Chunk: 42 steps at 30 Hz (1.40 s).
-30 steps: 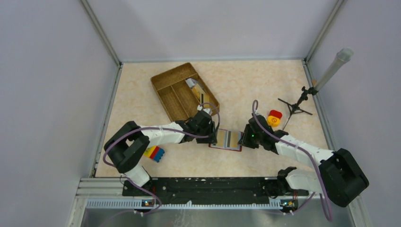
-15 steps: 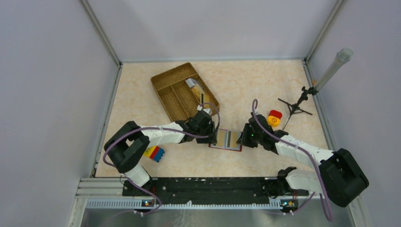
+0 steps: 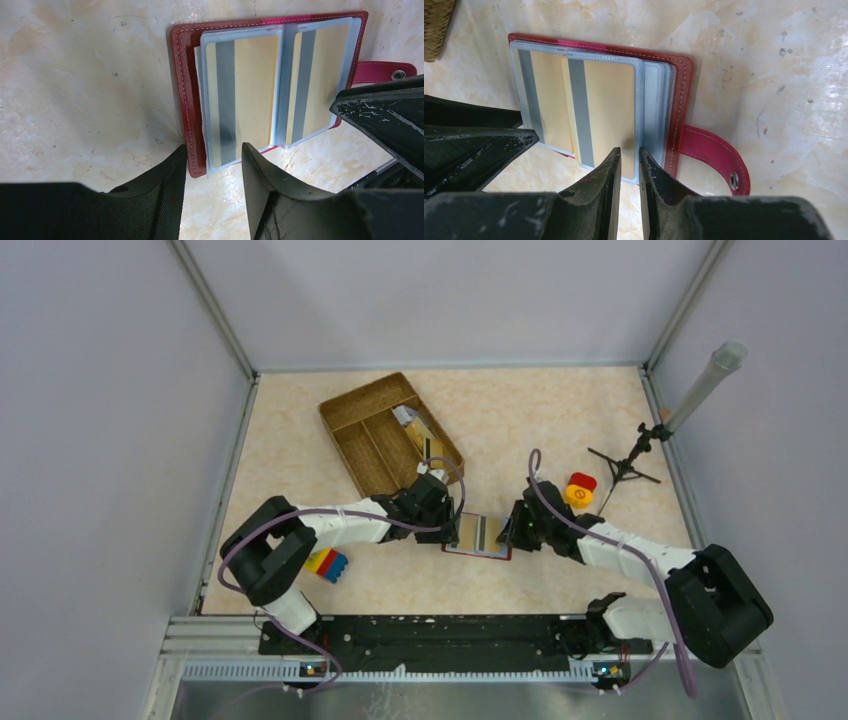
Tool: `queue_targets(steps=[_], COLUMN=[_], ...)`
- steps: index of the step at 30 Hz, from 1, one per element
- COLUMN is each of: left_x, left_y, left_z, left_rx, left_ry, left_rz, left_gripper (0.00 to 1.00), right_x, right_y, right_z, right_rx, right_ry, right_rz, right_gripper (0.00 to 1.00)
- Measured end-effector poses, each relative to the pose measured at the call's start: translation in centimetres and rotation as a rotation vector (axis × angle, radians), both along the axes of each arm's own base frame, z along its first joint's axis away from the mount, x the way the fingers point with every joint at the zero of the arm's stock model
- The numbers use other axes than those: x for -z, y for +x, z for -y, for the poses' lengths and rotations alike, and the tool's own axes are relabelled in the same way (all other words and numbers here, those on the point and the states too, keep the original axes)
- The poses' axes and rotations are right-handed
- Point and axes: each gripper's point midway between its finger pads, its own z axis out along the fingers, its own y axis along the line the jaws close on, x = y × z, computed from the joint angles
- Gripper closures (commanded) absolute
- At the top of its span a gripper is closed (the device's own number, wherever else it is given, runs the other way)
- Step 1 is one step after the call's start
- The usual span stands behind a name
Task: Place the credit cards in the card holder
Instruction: Turn over the card slot in the card holder.
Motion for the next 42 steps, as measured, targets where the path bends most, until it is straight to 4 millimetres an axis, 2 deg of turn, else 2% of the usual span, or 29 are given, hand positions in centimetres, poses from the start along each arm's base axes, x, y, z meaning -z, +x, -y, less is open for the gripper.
queue_targets(steps=[16,25,31,35,37,42], left_x=[0.0,0.0,0.0,-0.1,-0.2,-1.3], left_y=[0.0,0.0,0.0,-0.1,-0.5,-1.1], left_z=[0.0,0.0,0.0,-0.4,-1.1,-3.0], left_rx=[0.000,0.001,0.000,-0.007,-0.011,-0.030], left_ry=[0.000,0.000,0.000,0.000,0.010,0.035], left_rz=[-0.001,-0.001,0.000,0.010,0.014,0.040], left_gripper=[0.55,0.56,0.51,0.48,0.47,0.44], right_x=[-1.1,-2.0,-3.4,-3.6,-3.6,-3.8], right_y=[0.1,0.2,0.5,0.5,0.6,0.9], right_z=[-3.1,-3.5,-5.0,-6.3,-6.9,-7.4], right_rx=[-0.052,-0.069,-0.119,-0.155,-0.165,-0.177], right_ry=[0.188,0.196,0.194,0.186,0.179,0.169], right_rz=[0.024,0.053,0.093,0.098,0.096,0.107], right_gripper=[0.81,0.78,0.76,0.75,0.74,0.59])
